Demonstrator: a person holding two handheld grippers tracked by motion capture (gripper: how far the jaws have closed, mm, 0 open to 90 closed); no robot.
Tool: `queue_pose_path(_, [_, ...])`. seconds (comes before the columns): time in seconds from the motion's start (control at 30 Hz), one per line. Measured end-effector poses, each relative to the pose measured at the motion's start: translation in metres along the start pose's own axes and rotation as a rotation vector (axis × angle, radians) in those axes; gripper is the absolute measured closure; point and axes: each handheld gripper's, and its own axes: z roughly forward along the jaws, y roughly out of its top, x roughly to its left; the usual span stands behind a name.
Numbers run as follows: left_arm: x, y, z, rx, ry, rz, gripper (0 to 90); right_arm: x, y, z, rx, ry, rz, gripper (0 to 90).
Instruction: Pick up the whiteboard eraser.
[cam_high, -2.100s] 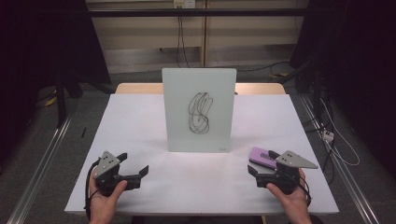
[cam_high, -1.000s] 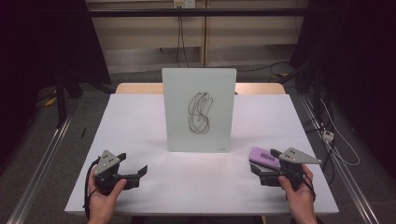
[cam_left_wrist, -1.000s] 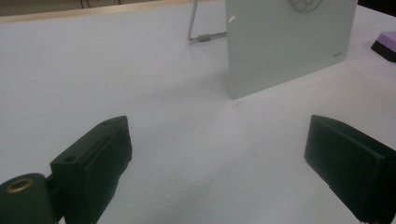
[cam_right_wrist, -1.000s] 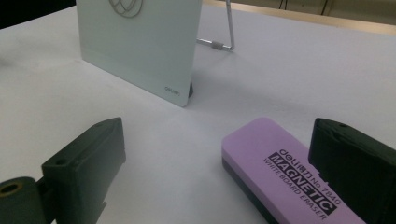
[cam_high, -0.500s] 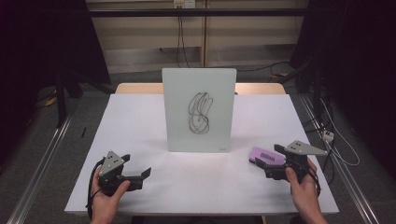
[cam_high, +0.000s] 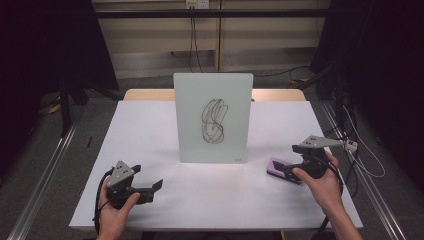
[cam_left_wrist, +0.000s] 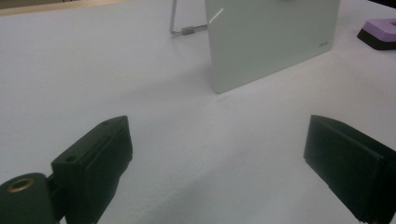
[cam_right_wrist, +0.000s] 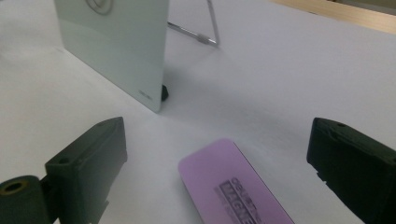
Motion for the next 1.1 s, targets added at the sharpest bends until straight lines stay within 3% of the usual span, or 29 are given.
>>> queue_pose_path(0.07, [0.000,0.000,0.000,-0.004,0.007,0.001,7.6,-0.002,0.001,0.003,-0.028,0.028,-0.012,8.4])
queue_pose_path(0.23, [0.000,0.000,0.002,0.006,-0.001,0.006,7.6,-0.005,0.005,0.011,0.001,0.035,-0.047,7.1])
queue_pose_path(0.4, [0.001,0.001,0.004,0.023,-0.014,0.015,7.6,-0.012,0.005,0.020,0.042,0.039,-0.030,6.4])
queue_pose_path(0.5, [0.001,0.001,0.006,0.026,-0.015,0.006,7.6,-0.014,0.002,0.023,0.035,0.054,-0.016,8.1])
queue_pose_path(0.57, [0.001,0.001,0.006,0.032,-0.023,0.011,7.5,-0.014,0.001,0.022,0.058,0.052,-0.034,7.7])
queue_pose_path(0.67, [0.001,0.000,0.005,0.030,-0.030,0.010,7.5,-0.014,0.001,0.017,0.050,0.056,-0.034,8.4])
queue_pose_path(0.93, [0.001,0.000,0.002,0.025,-0.028,0.014,7.8,-0.021,-0.004,0.019,0.139,0.024,-0.076,10.9])
queue_pose_path(1.1, [0.001,-0.001,0.001,0.030,-0.024,0.011,7.8,-0.023,-0.005,0.016,0.177,0.044,-0.115,13.5])
